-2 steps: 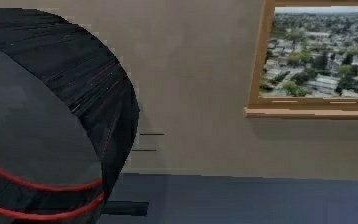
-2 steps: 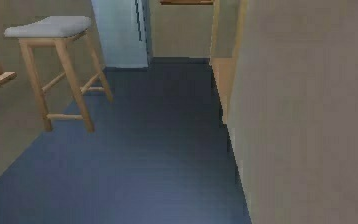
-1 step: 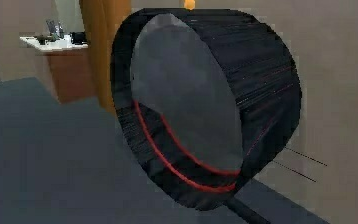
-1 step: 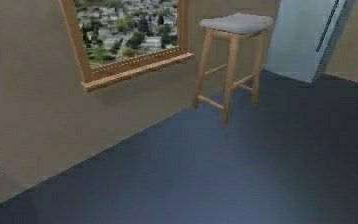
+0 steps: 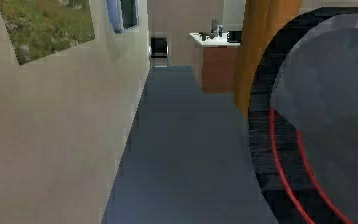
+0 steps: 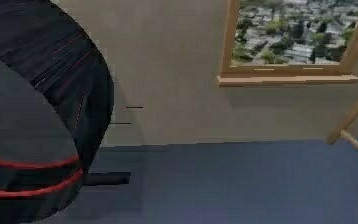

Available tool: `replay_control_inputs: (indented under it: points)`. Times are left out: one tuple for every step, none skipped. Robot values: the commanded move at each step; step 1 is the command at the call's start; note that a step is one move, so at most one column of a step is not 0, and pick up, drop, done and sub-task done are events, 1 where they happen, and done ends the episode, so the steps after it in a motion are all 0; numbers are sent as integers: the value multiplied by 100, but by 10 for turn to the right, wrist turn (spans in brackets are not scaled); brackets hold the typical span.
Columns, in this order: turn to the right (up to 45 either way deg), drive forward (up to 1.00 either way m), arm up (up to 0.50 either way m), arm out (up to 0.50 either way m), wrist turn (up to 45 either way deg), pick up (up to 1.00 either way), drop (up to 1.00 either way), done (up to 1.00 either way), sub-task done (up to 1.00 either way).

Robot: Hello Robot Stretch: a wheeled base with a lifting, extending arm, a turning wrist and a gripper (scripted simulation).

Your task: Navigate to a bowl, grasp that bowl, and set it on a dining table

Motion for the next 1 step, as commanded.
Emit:
replay_control_inputs:
  points:
    - [0, 100, 0, 0, 0, 0, 0, 0, 0]
